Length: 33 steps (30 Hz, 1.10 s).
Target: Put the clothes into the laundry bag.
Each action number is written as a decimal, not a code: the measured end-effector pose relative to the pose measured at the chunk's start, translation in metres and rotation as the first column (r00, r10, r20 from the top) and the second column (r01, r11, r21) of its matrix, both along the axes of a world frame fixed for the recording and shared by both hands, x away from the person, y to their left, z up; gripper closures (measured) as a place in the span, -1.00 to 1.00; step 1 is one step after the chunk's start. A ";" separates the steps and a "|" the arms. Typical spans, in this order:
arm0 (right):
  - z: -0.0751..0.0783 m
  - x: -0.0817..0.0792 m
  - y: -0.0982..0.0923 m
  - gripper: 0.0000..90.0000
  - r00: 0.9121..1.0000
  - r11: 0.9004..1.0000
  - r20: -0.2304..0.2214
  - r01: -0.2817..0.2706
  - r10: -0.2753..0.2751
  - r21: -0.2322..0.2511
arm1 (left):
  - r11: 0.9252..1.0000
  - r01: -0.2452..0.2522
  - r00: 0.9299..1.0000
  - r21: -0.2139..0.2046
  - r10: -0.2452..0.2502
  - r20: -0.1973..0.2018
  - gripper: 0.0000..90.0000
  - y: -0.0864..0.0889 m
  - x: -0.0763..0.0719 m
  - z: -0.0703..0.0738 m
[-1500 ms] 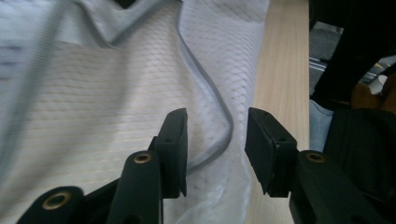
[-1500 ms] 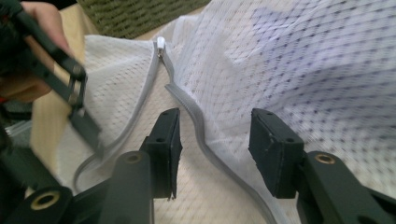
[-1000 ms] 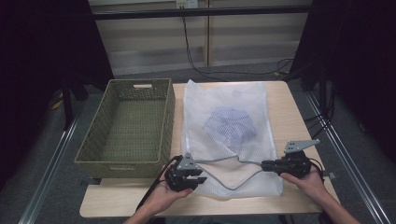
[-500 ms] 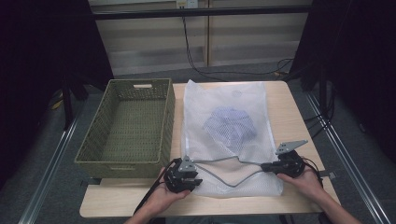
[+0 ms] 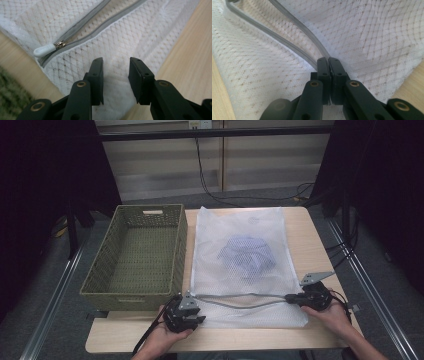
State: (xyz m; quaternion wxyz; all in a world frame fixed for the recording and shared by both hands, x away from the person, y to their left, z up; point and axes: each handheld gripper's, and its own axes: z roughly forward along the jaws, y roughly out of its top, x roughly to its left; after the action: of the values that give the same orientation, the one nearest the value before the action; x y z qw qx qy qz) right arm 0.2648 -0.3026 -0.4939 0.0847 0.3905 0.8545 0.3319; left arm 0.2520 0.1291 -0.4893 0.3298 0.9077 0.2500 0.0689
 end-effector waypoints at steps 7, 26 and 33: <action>0.001 -0.002 -0.001 0.97 1.000 1.000 0.006 0.020 -0.019 -0.011 | 1.000 -0.014 1.000 0.014 0.014 -0.002 0.44 0.014 -0.004 0.001; 0.014 -0.010 -0.005 0.56 0.997 0.992 0.082 0.005 -0.015 0.125 | 0.999 0.000 1.000 -0.042 0.001 0.027 0.06 0.015 -0.009 0.009; 0.026 -0.021 -0.006 0.18 0.989 0.967 0.146 -0.032 -0.005 0.251 | 0.986 -0.002 0.997 -0.167 0.014 0.070 -0.31 0.016 -0.017 0.024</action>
State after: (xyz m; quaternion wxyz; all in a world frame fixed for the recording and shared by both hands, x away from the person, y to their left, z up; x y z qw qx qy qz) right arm 0.2440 -0.3089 -0.4677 0.0941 0.3671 0.7995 0.4661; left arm 0.2349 0.1451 -0.4651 0.4133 0.8728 0.2466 0.0813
